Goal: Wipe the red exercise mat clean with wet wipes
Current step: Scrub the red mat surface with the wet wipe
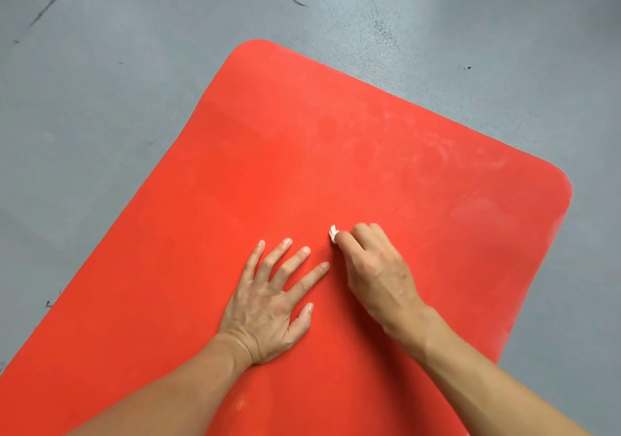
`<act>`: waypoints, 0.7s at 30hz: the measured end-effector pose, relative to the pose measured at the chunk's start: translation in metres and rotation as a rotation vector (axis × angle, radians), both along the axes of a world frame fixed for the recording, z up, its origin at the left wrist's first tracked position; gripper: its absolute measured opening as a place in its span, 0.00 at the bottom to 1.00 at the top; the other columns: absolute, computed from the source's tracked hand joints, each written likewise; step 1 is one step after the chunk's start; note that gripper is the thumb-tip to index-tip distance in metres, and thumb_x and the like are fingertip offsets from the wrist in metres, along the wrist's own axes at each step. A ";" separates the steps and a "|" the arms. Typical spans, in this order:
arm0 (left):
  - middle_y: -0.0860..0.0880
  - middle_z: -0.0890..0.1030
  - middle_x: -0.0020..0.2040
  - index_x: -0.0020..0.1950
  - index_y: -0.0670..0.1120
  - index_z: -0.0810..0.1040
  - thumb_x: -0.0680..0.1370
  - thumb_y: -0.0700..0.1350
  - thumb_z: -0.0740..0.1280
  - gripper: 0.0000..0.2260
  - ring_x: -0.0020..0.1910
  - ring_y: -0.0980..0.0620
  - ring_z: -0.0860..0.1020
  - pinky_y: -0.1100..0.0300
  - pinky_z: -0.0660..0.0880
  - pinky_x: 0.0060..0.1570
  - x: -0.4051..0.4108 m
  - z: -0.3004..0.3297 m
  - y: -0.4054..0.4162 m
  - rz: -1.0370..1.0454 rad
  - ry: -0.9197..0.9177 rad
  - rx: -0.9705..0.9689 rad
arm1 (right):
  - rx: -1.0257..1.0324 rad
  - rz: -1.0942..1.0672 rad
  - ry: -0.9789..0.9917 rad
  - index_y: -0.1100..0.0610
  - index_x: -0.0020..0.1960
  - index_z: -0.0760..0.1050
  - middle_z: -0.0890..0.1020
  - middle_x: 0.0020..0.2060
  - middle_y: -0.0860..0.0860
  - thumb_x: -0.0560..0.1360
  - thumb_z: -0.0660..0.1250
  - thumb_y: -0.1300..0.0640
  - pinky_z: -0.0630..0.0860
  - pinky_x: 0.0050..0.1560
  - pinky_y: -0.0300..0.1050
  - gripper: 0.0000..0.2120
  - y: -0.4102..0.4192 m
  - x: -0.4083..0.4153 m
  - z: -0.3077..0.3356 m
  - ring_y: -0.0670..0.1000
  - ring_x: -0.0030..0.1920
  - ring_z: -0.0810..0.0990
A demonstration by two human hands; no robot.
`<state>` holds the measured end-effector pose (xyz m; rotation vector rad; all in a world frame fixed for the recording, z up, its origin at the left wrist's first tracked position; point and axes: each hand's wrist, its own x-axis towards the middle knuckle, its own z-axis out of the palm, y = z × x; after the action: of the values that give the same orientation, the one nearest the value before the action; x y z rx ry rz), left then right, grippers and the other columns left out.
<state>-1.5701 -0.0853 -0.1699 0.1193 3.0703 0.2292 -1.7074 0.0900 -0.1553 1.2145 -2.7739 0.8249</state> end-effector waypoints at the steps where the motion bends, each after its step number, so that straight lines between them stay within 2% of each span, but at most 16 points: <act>1: 0.48 0.69 0.79 0.82 0.59 0.65 0.78 0.58 0.64 0.31 0.81 0.40 0.62 0.31 0.58 0.77 0.000 0.000 0.000 0.000 -0.004 0.000 | -0.011 -0.009 -0.035 0.58 0.55 0.79 0.72 0.41 0.53 0.81 0.69 0.63 0.71 0.41 0.51 0.04 0.002 -0.004 0.000 0.56 0.41 0.73; 4: 0.48 0.69 0.79 0.82 0.59 0.65 0.78 0.58 0.64 0.31 0.81 0.40 0.62 0.31 0.59 0.76 0.000 0.001 0.000 0.000 -0.010 0.004 | -0.047 -0.194 -0.106 0.55 0.57 0.80 0.73 0.45 0.53 0.81 0.68 0.61 0.71 0.38 0.49 0.05 0.004 -0.021 0.006 0.56 0.42 0.75; 7: 0.48 0.70 0.79 0.82 0.59 0.65 0.78 0.58 0.64 0.31 0.81 0.40 0.62 0.31 0.59 0.77 0.000 0.000 0.000 0.001 -0.004 0.010 | -0.013 -0.323 0.009 0.57 0.52 0.82 0.76 0.47 0.54 0.77 0.72 0.62 0.73 0.36 0.51 0.04 0.005 -0.036 0.004 0.57 0.45 0.74; 9: 0.48 0.70 0.79 0.82 0.59 0.66 0.78 0.58 0.64 0.31 0.81 0.40 0.62 0.31 0.59 0.77 0.000 0.000 0.001 0.004 -0.002 0.011 | -0.003 -0.313 0.068 0.60 0.53 0.83 0.79 0.47 0.55 0.80 0.70 0.61 0.75 0.40 0.55 0.04 0.008 -0.043 -0.003 0.58 0.46 0.74; 11: 0.48 0.70 0.79 0.82 0.59 0.66 0.78 0.58 0.65 0.31 0.81 0.40 0.62 0.31 0.59 0.76 0.000 0.000 0.000 0.003 0.000 0.012 | 0.024 -0.272 0.067 0.63 0.60 0.82 0.79 0.49 0.57 0.83 0.63 0.61 0.77 0.45 0.56 0.11 0.008 -0.036 -0.008 0.60 0.48 0.75; 14: 0.48 0.70 0.79 0.82 0.59 0.66 0.78 0.58 0.65 0.31 0.81 0.41 0.62 0.31 0.60 0.76 0.000 0.000 0.001 0.007 0.001 0.020 | 0.034 -0.230 0.008 0.66 0.66 0.77 0.78 0.53 0.58 0.84 0.56 0.61 0.77 0.53 0.53 0.17 0.005 -0.014 -0.005 0.60 0.52 0.75; 18: 0.48 0.70 0.79 0.81 0.59 0.66 0.78 0.58 0.65 0.31 0.81 0.40 0.63 0.31 0.60 0.76 0.000 0.000 0.001 0.009 0.003 0.018 | -0.047 -0.323 -0.021 0.63 0.63 0.81 0.80 0.50 0.56 0.81 0.67 0.65 0.78 0.48 0.53 0.12 0.007 -0.016 -0.009 0.58 0.51 0.76; 21: 0.48 0.70 0.79 0.81 0.59 0.66 0.78 0.58 0.65 0.31 0.81 0.41 0.62 0.31 0.60 0.76 -0.001 0.000 0.001 0.008 0.006 0.023 | -0.143 -0.225 -0.063 0.62 0.59 0.83 0.81 0.48 0.55 0.81 0.66 0.65 0.78 0.49 0.50 0.10 -0.003 0.009 -0.010 0.57 0.49 0.78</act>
<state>-1.5708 -0.0847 -0.1697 0.1086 3.0752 0.2658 -1.6983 0.0867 -0.1649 0.8496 -2.7744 1.0330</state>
